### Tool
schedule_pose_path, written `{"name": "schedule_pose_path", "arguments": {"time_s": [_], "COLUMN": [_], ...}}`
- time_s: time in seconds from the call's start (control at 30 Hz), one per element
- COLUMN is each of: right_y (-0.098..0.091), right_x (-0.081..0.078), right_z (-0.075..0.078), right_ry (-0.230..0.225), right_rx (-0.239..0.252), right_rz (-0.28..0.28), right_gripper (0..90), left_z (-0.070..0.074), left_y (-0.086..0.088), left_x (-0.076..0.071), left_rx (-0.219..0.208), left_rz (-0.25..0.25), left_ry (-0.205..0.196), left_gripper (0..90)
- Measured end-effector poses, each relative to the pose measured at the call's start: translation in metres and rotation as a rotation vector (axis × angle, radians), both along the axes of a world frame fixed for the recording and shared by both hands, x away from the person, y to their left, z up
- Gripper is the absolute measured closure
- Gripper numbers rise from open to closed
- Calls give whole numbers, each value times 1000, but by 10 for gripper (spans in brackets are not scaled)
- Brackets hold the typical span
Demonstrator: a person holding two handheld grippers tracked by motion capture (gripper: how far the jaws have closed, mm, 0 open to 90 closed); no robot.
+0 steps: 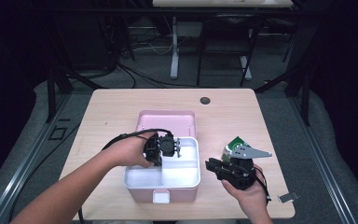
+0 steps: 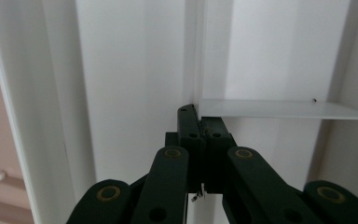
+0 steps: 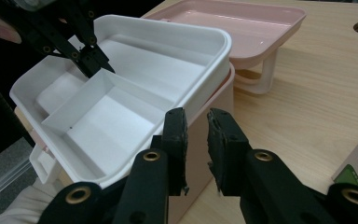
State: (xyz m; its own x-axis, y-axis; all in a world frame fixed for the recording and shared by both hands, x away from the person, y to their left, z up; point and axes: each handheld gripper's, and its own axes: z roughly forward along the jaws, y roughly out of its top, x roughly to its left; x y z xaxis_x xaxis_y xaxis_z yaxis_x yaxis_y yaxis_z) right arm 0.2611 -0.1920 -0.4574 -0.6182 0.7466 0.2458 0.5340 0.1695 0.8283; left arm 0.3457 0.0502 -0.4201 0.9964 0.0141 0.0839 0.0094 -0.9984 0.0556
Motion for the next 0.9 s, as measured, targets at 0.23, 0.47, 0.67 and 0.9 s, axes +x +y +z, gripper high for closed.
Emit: {"name": "schedule_pose_path", "arguments": {"time_s": [0.23, 0.47, 0.67, 0.9], "right_y": [1, 3, 4, 5], "right_x": [1, 1, 2, 2], "right_z": [-2, -4, -6, -7], "right_ry": [7, 9, 6, 18], "right_rx": [-12, -14, -19, -24], "right_rz": [-8, 0, -9, 5], "right_gripper": [769, 769, 769, 769], "left_z": [16, 24, 28, 28], "left_y": [7, 22, 38, 64], "left_x": [1, 7, 16, 25], "left_rx": [-11, -25, -38, -72], "left_rz": [56, 150, 255, 368], "left_ry": [-17, -11, 5, 16], "left_gripper": [891, 891, 891, 891]}}
